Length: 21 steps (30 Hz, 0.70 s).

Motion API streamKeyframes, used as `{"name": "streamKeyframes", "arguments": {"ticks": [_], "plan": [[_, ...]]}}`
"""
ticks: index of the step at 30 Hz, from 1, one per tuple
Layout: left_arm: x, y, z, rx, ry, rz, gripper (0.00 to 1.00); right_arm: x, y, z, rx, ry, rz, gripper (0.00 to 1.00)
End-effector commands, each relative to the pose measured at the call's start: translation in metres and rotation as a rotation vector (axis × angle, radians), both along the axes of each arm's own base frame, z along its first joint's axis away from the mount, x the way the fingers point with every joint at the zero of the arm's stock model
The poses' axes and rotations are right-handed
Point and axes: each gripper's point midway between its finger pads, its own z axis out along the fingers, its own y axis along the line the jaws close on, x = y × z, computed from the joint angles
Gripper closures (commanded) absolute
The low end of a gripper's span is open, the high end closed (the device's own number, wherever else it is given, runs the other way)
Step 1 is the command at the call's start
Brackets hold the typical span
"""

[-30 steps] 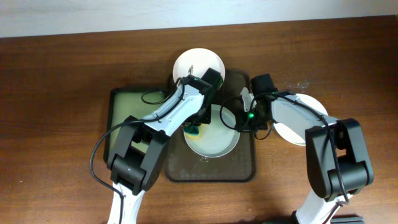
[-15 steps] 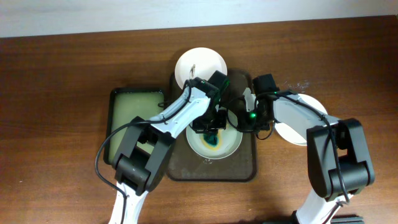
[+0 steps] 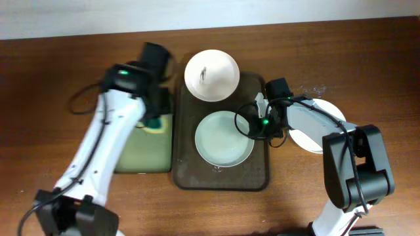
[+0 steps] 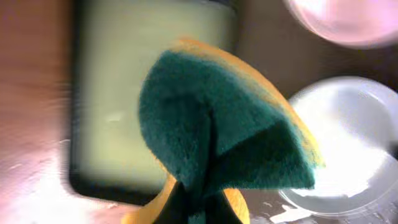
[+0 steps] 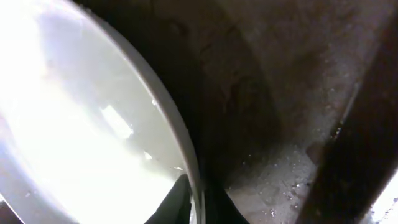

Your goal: Clean dirty plates on tray and stack at the side

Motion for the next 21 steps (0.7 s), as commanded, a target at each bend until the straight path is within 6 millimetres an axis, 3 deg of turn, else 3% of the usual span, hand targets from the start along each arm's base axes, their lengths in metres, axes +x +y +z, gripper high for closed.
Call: {"name": "streamKeyframes", "arguments": {"ticks": [1,3,4,6,7,8,9,11,12,13,15,16,18,21], "plan": [[-0.002,0.053,-0.042,0.084,0.064,0.104,1.00,-0.010,-0.002,-0.014,-0.024,0.039,0.032,0.96],[-0.013,0.064,-0.100,0.060,0.102,0.137,1.00,-0.014,-0.007,-0.006,-0.050,0.047,0.028,0.96],[-0.019,0.062,-0.115,0.014,0.124,0.145,1.00,-0.012,-0.012,0.004,-0.074,0.019,0.024,0.96],[-0.015,0.063,-0.119,-0.013,0.109,0.145,1.00,0.001,-0.027,0.053,-0.163,-0.144,-0.006,0.96],[-0.014,0.063,-0.117,-0.014,0.103,0.142,0.91,0.004,-0.038,0.084,-0.242,-0.250,-0.021,0.96],[-0.015,0.062,-0.116,-0.021,0.103,0.141,0.46,0.005,-0.053,0.114,-0.369,-0.362,-0.045,0.96],[-0.014,0.058,-0.114,-0.046,0.099,0.137,0.37,0.004,-0.052,0.133,-0.421,-0.437,-0.043,0.96],[-0.013,0.051,-0.092,-0.098,0.041,0.125,0.28,0.000,-0.046,0.157,-0.592,-0.559,-0.007,0.96],[-0.017,0.049,-0.070,-0.121,-0.008,0.120,0.18,-0.003,-0.041,0.169,-0.744,-0.636,0.026,0.96],[-0.020,0.050,-0.054,-0.129,-0.049,0.118,0.08,-0.006,-0.032,0.176,-0.793,-0.681,0.051,0.96],[-0.028,0.051,-0.023,-0.146,-0.133,0.113,0.00,-0.014,-0.013,0.197,-0.918,-0.808,0.092,0.96],[-0.033,0.051,-0.006,-0.156,-0.183,0.110,0.00,-0.018,-0.008,0.209,-0.986,-0.870,0.095,0.96],[-0.043,0.053,0.020,-0.168,-0.258,0.106,0.00,-0.025,0.008,0.215,-0.994,-0.917,0.131,0.96],[-0.046,0.056,0.029,-0.164,-0.290,0.108,0.00,-0.035,0.022,0.222,-1.017,-0.972,0.176,0.96]]}}
